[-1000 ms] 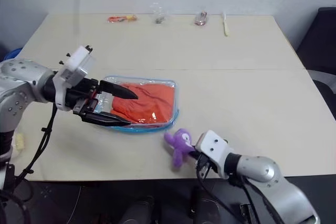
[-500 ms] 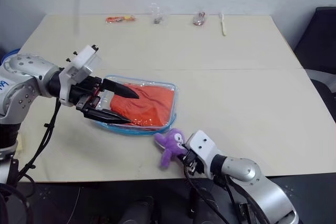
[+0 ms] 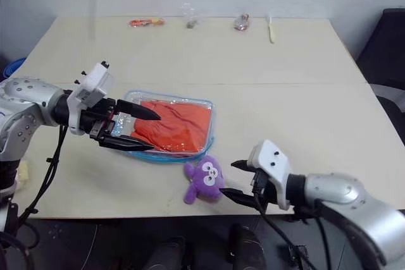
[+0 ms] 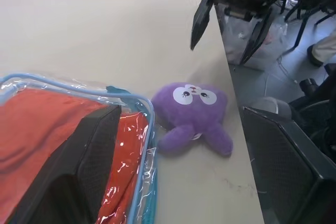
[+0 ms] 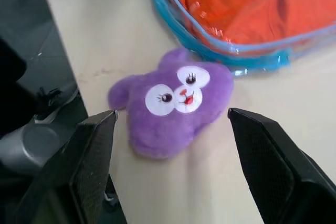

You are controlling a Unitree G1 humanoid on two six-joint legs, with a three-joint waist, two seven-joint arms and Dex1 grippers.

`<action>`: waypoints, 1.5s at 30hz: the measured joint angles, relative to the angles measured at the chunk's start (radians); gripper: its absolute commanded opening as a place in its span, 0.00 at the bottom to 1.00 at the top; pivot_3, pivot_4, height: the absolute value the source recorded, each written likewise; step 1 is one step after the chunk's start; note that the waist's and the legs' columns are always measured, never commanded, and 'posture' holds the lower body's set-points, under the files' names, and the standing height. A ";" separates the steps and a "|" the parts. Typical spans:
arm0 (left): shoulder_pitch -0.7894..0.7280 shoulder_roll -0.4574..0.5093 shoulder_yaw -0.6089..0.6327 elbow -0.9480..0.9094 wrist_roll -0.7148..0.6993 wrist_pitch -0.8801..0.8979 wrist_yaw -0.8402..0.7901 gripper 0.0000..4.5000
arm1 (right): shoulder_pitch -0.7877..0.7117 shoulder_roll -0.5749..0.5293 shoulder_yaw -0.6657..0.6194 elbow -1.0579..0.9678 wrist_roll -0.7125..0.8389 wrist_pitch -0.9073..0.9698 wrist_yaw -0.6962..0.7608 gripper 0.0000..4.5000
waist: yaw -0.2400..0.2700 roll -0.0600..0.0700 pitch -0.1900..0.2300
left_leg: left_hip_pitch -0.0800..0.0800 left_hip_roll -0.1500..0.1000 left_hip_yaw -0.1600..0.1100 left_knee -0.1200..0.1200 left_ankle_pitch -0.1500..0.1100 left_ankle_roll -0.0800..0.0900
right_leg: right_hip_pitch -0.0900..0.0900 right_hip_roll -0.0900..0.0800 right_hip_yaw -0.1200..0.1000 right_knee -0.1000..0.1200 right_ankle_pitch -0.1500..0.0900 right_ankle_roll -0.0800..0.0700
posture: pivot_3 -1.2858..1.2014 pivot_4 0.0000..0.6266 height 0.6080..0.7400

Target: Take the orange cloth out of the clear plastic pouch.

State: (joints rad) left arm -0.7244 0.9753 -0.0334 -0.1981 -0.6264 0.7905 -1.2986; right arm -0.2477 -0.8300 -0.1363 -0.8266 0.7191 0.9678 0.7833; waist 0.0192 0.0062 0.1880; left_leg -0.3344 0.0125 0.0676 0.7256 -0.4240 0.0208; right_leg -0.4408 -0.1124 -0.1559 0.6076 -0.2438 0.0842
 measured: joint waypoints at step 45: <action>0.136 0.067 0.091 -0.155 -0.069 0.044 0.097 0.86 | -0.367 0.286 0.601 0.815 -0.912 -1.096 0.179 0.01 | -0.024 0.001 0.000 | -0.002 0.000 -0.002 -0.001 0.000 -0.001 | -0.002 -0.001 -0.001 0.000 0.000 -0.001 | 0.52 0.24 1.00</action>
State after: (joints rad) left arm -0.5882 1.0420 0.0576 -0.3527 -0.6955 0.8341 -1.2016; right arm -0.6145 -0.5438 0.4646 -0.0112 -0.1929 -0.1285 0.9621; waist -0.0047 0.0068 0.1884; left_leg -0.3365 0.0128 0.0655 0.7242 -0.4237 0.0201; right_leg -0.4429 -0.1136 -0.1573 0.6079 -0.2443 0.0834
